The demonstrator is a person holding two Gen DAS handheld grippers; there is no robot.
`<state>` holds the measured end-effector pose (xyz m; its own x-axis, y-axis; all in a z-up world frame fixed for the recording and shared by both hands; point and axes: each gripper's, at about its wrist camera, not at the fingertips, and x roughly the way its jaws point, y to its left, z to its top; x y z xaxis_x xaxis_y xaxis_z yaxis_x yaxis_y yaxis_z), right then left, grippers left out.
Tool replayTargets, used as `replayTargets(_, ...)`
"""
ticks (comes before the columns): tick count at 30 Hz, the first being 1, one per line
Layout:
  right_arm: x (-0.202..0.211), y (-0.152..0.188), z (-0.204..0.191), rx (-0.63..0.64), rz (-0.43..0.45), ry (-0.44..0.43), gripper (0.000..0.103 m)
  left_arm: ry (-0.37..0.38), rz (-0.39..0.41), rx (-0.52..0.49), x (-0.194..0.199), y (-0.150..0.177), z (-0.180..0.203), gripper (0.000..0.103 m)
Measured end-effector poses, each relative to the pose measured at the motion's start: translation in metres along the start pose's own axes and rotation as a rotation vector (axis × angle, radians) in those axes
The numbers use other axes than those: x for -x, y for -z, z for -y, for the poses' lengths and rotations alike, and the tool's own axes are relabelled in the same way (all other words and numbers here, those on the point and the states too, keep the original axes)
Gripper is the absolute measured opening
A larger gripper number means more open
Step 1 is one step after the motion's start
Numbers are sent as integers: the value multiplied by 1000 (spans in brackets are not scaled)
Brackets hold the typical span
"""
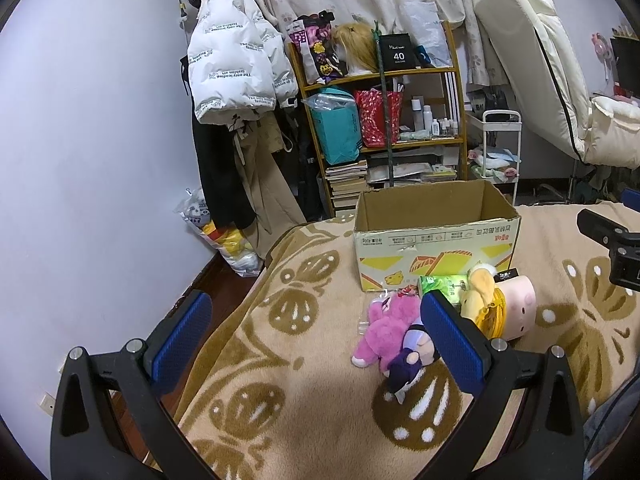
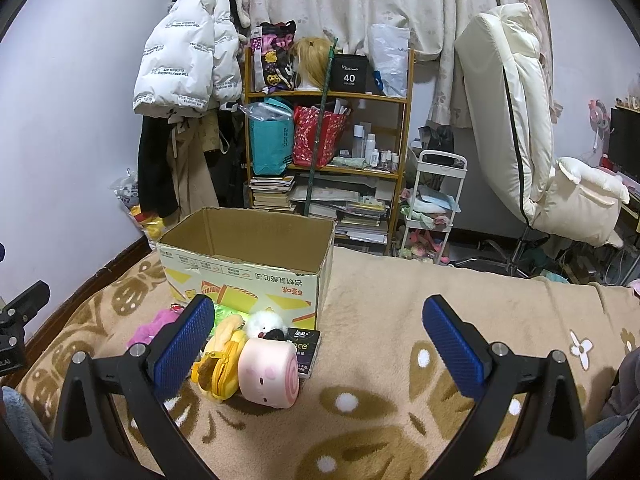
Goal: Organize soft objects
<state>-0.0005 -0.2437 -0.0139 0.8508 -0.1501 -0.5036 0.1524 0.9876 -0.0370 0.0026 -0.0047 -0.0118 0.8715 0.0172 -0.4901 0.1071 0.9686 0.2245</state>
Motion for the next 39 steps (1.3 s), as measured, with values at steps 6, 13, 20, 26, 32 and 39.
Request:
replayTargets(6, 0, 0, -1, 0, 0, 1, 103, 1, -1, 0, 0, 0, 0, 102)
replayTargets(13, -2, 2, -3, 1, -1, 0, 103, -16, -10, -8, -2, -1, 0, 102)
replayTargets(20, -3, 3, -2, -2, -2, -1, 103, -17, -15, -12, -4, 0, -2, 102)
replayTargets(26, -3, 2, -2, -1, -4, -1, 103, -21, -23, -18, -4, 1, 0, 102)
replayTargets(32, -5, 5, -4, 1, -6, -2, 103, -20, -27, -21, -5, 1, 1, 102)
replayTargets(39, -5, 4, -3, -2, -7, -3, 103, -22, -28, -24, -5, 2, 2, 102)
